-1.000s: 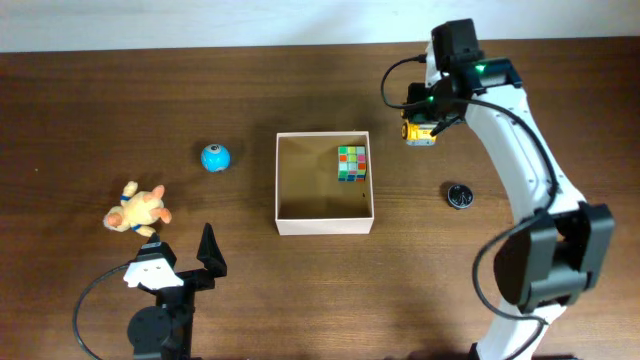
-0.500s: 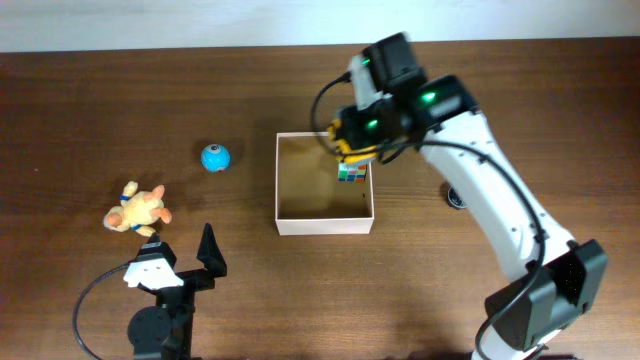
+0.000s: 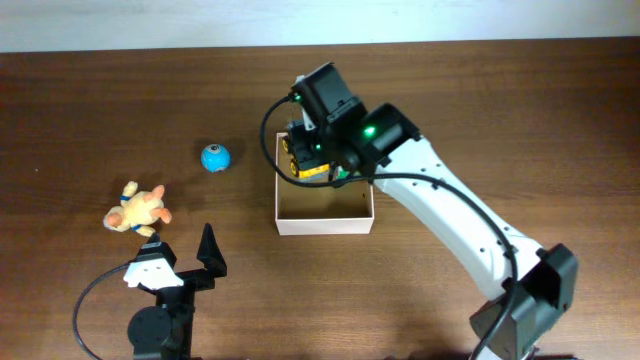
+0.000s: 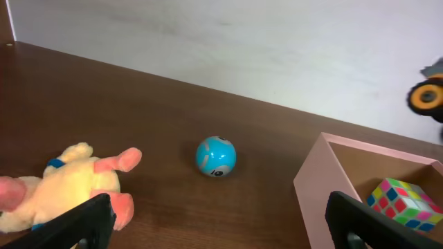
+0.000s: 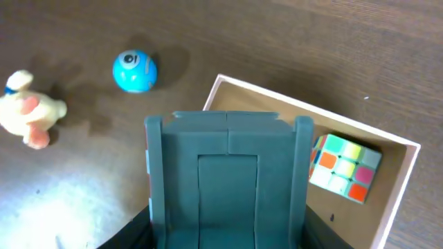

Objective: Pack container
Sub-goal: 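Lift the truck and carry it with the right gripper toward the box, then lower the truck into the box's left side with the right gripper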

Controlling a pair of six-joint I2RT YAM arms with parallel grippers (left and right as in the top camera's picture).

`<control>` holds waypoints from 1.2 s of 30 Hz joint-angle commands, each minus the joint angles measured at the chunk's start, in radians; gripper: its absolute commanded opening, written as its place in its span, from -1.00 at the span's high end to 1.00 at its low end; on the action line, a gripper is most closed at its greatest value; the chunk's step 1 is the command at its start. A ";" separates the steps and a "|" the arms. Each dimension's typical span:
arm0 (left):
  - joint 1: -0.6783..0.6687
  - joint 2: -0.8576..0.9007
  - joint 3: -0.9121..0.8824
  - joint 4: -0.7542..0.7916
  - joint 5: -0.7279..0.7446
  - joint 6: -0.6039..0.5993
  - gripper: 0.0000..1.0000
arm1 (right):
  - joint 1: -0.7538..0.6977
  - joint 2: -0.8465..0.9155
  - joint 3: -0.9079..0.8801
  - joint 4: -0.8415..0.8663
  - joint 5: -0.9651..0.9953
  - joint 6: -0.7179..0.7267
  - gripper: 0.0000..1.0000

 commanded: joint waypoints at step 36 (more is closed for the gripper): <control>0.003 -0.009 -0.006 0.002 0.010 0.016 -0.99 | 0.065 0.311 0.027 0.161 0.213 0.277 0.16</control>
